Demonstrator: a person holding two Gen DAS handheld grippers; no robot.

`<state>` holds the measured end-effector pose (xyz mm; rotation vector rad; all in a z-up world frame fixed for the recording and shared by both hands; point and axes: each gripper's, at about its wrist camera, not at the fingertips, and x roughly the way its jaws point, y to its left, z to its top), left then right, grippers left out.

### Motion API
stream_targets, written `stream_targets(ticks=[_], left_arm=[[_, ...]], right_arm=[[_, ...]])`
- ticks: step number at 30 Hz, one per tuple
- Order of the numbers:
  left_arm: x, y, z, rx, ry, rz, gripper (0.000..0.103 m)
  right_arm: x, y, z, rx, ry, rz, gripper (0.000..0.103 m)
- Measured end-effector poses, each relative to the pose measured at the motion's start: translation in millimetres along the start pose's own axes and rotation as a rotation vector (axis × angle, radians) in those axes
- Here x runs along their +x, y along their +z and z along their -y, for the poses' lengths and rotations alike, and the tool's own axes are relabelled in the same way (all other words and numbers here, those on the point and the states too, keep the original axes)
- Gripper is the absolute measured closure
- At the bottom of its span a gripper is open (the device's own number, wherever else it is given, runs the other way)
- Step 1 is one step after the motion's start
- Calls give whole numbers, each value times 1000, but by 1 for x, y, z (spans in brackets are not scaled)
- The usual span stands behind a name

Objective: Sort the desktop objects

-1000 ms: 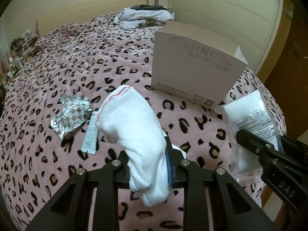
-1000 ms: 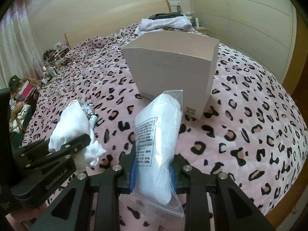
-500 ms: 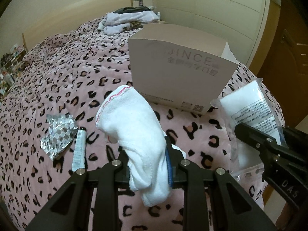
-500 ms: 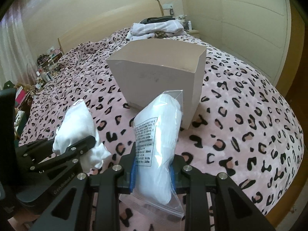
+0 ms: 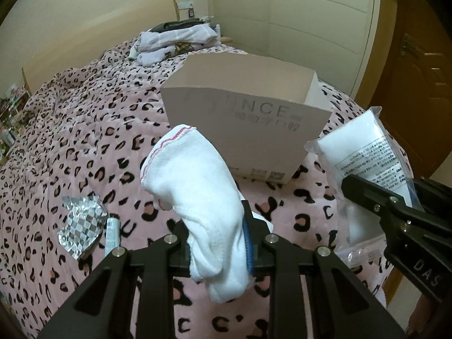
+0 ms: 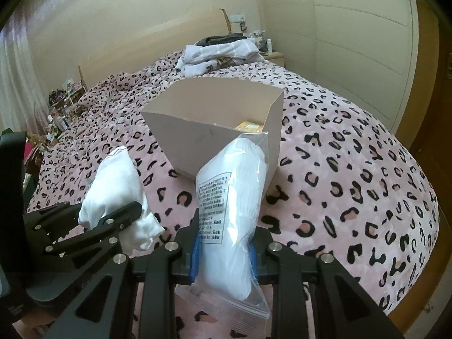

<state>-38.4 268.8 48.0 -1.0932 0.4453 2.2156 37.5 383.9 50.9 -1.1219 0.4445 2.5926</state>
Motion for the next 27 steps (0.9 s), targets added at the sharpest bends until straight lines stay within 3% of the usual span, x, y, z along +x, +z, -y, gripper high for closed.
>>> stream_targets(ticks=[13,27], left_arm=[[6,27,4,8,-64,-10,78],[12,89,-9,-14,-166,-20,78]], right_arm=[[-1,20,5,1,-1,30,77],[-4,66,8,4,22,76,77]])
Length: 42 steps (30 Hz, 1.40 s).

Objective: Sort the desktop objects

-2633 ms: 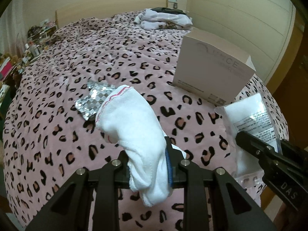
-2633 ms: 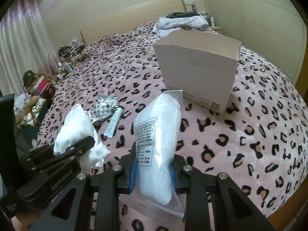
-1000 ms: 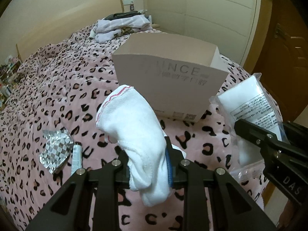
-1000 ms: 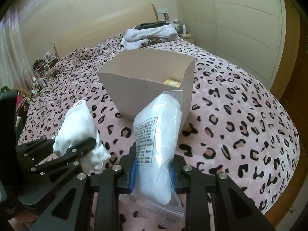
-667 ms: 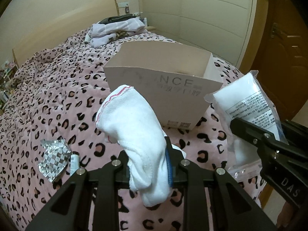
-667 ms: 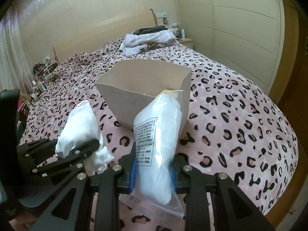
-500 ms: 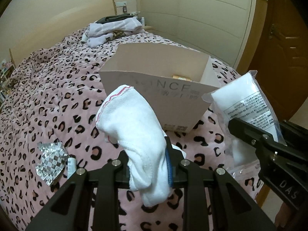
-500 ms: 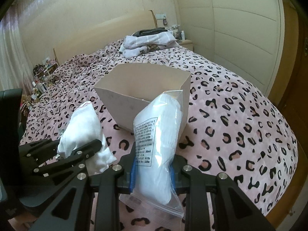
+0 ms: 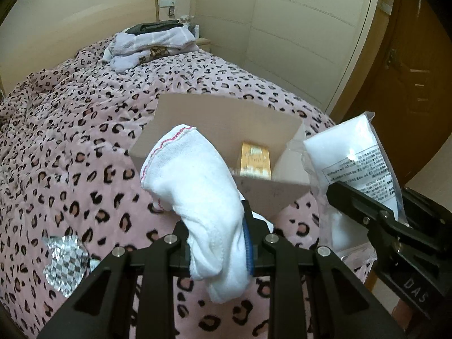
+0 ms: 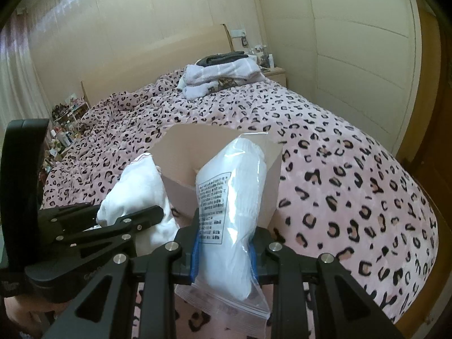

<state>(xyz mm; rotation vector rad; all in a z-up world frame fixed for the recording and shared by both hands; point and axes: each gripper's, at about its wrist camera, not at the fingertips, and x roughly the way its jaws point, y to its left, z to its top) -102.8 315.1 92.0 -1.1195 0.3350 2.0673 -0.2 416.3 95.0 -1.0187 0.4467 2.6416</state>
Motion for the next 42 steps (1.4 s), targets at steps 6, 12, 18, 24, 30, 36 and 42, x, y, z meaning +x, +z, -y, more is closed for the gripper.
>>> stream_targets(ticks=[6,12,18,24,30,36,42], left_arm=[[7,31,-3,5,-8,-6,78],[9,61,-4,13,-2,4,78],[14,84,-5,20,17,16,78],[29,96,-4,36,19,10,78],[49,97,-14,16,11,18,78],[68,89,-25,3,6,18,78],[84,77,-32,10,7,4,78]], right_arm=[[7,27,0,-8,3,17,77],[17,47,0,-16,-9,29,77],[28,63,1,-10,-18,34,77],[43,69,4,1,-22,22,77],[62,73,3,-4,-43,10,77],[82,66,2,-11,-54,-23,77],[96,55,1,-17,-45,-55,77]])
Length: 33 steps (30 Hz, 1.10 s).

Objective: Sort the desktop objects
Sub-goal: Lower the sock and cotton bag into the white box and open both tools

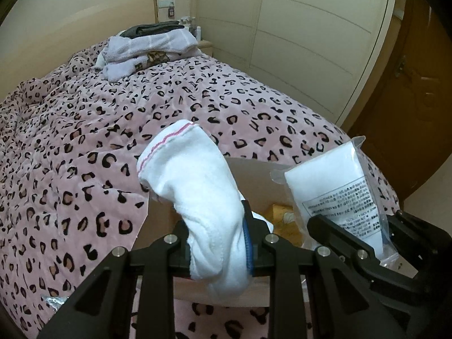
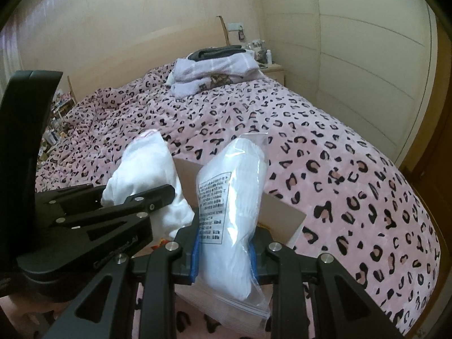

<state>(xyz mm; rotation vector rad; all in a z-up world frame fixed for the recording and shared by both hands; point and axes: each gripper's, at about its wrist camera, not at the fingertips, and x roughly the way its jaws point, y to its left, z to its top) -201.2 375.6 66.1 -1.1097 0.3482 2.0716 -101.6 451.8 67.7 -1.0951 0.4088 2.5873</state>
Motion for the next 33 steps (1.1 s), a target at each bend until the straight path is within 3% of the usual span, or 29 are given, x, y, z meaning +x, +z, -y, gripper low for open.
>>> stream_targets(ticks=[12,17,25,33], left_arm=[[26,-11,-9,16,15,-40,78],[33,-13,-9,23,26,-57,78],[38,-14,-9,32,42,-62,74],[26,-13,-12,22,43,-61,65]], right_arm=[[24,-7,1,-7,19,-44,77],[27,-7,-3,-45,-12,-41,77],[29,-7,-8,-108,-40,-47,77],[25,-4,-6,-107,1,-48,77]])
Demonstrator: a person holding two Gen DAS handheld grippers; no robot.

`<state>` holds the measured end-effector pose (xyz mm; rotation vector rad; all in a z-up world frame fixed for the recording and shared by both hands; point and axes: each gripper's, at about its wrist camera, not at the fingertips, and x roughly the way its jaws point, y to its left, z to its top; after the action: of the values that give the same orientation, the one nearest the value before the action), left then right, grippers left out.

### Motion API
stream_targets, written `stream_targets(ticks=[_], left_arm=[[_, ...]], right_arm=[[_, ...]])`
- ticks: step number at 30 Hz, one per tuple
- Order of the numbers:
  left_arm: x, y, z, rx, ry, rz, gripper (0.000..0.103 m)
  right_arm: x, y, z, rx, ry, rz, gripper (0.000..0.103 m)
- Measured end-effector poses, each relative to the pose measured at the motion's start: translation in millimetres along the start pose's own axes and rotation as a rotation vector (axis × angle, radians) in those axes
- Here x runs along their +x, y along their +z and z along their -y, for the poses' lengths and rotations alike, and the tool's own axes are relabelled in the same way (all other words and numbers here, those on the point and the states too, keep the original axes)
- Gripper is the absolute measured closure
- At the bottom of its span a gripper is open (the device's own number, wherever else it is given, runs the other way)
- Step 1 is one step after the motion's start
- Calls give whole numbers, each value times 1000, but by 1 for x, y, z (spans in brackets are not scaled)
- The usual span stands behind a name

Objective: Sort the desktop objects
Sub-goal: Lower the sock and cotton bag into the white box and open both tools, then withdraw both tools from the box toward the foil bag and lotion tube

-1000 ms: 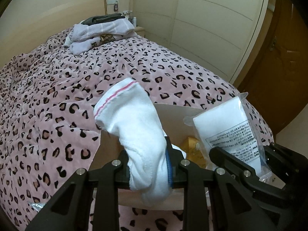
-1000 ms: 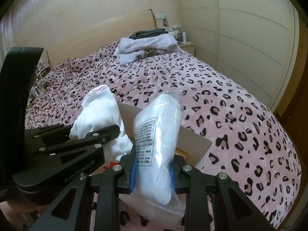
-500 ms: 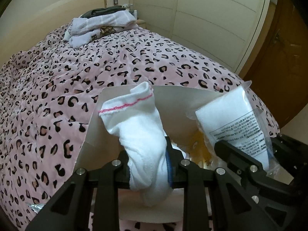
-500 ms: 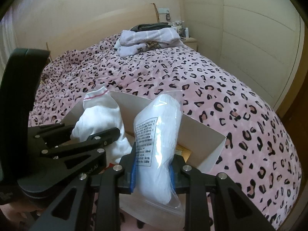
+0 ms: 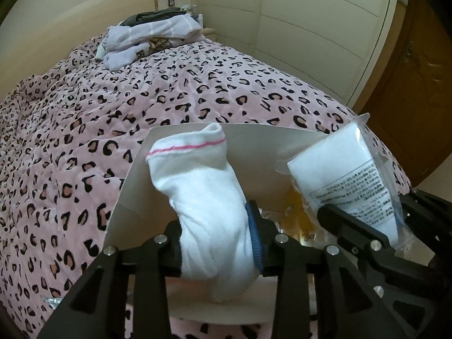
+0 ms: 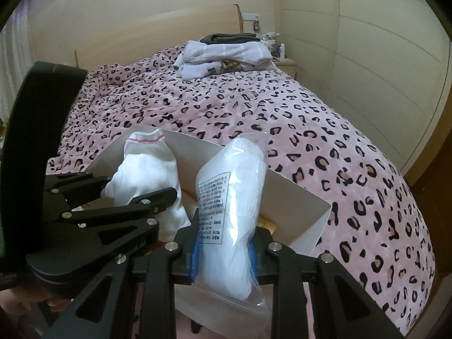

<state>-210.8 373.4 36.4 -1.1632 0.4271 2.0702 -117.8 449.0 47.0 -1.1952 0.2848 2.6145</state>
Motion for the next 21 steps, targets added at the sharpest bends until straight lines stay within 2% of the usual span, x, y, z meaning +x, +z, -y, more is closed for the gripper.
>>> stream_targets(ticks=[2,3,4,7,13,19,21], left_arm=[[-9,1,-1,-2,12,11,62],[-15,1,-3,-3,26,20,52],[-22,1,-5,-6,50,33,49],[-38,1,-14,-13,63,51,48],[-42,-4,-28,-31,59,36,48],[-48,-4,-26,-49,23,28,48],[-51,-3,-25,-59,14,28,41]], right_arm=[[-2,1,0,5,17,8,77],[-3,3,0,10,27,14,77],[-5,4,-1,16,36,21,77],[-8,8,-3,31,65,39,77],[-1,11,-13,45,113,11,77],[-1,11,-7,93,116,-52,71],[-3,12,-1,123,125,-72,68]])
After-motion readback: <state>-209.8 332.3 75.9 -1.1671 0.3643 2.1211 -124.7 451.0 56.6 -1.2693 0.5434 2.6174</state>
